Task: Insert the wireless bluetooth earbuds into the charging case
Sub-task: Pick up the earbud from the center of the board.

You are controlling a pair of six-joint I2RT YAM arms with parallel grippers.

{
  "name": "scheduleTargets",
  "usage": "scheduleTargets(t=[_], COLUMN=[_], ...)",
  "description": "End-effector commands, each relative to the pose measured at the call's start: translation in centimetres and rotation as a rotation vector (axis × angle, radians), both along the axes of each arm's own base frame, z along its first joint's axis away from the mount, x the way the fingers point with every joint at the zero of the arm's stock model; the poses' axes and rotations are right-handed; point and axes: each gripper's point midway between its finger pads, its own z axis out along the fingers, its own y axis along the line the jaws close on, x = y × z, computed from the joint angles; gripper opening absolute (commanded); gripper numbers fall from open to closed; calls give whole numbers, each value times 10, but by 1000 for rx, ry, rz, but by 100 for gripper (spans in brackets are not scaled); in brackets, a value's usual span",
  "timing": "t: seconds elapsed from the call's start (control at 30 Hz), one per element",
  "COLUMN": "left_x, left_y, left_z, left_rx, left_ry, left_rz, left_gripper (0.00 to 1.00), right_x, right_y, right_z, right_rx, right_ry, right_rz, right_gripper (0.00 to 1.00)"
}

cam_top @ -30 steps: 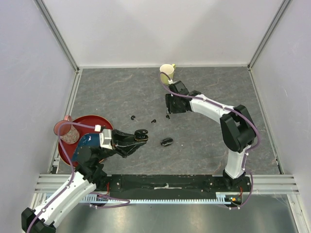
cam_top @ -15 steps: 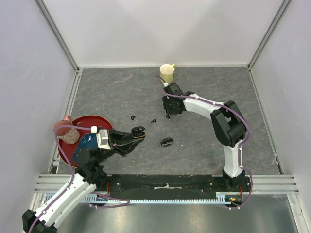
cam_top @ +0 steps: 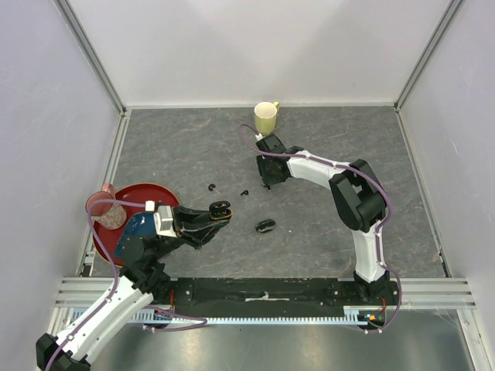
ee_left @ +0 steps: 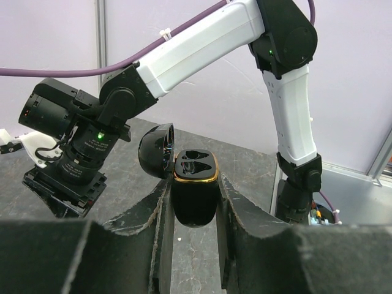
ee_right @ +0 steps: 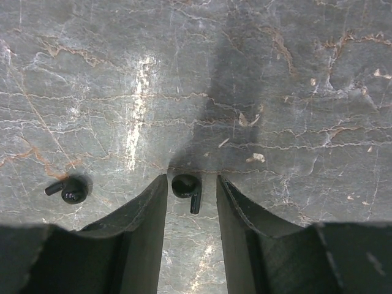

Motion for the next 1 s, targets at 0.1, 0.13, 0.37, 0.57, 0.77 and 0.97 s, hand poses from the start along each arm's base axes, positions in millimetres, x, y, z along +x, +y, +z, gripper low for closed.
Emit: scheduleTargets(t=[0.1, 0.13, 0.37, 0.57, 0.77, 0.97], left_x=[2, 3, 3, 3, 4, 5], left_y=[4, 4, 4, 6, 6, 6], left_z=[4, 4, 1, 1, -1, -3], left_rx=[-26, -26, -22, -26, -20, -17], left_ry=[-22, -20, -12, -13, -9, -2], left_rz=[29, 32, 29, 40, 48, 49], left_gripper=[2, 2, 2, 2, 2, 2], right_x=[2, 2, 2, 4, 2, -3], right_y=[6, 6, 2, -4, -2, -3], right_z=[1, 1, -5, -8, -13, -16], right_rx=[-48, -48, -80, -110, -109, -106], right_ry=[-36, -36, -36, -44, -30, -11], right_rz=[31, 31, 22, 8, 16, 26], right_gripper=[45, 45, 42, 42, 39, 33])
